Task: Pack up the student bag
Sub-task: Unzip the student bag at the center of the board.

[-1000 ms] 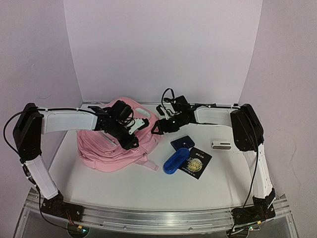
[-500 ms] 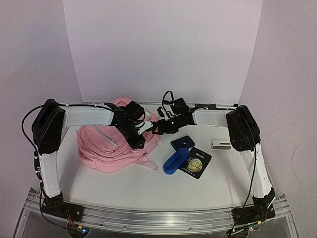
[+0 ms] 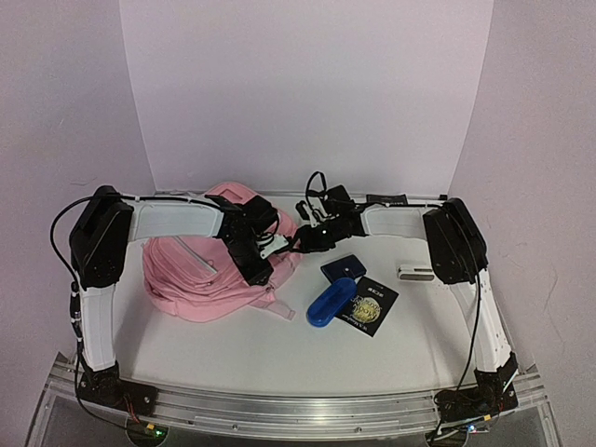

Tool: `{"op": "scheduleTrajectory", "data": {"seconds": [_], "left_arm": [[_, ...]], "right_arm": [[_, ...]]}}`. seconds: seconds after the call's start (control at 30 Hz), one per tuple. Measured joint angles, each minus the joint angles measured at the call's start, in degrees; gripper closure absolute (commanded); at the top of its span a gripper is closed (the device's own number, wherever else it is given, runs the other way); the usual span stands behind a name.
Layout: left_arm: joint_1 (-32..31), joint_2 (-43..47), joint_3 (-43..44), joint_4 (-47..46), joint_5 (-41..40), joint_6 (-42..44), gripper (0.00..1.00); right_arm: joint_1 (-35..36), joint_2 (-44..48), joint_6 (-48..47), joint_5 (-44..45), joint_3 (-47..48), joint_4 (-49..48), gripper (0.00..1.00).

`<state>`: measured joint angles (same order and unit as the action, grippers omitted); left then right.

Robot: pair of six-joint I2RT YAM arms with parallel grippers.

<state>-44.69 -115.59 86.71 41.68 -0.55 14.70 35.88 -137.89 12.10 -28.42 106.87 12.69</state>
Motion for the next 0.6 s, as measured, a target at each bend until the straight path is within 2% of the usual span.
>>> {"op": "scheduleTrajectory", "data": {"seconds": [0.47, 0.6], "left_arm": [[0.5, 0.0, 2.6, 3.0, -3.0, 0.0, 0.76], [0.8, -0.3, 3.3, 3.4, -4.0, 0.1, 0.86]], "right_arm": [[0.0, -0.5, 0.0, 0.3, 0.2, -0.3, 0.64], [0.0, -0.7, 0.0, 0.3, 0.3, -0.4, 0.67]]}}
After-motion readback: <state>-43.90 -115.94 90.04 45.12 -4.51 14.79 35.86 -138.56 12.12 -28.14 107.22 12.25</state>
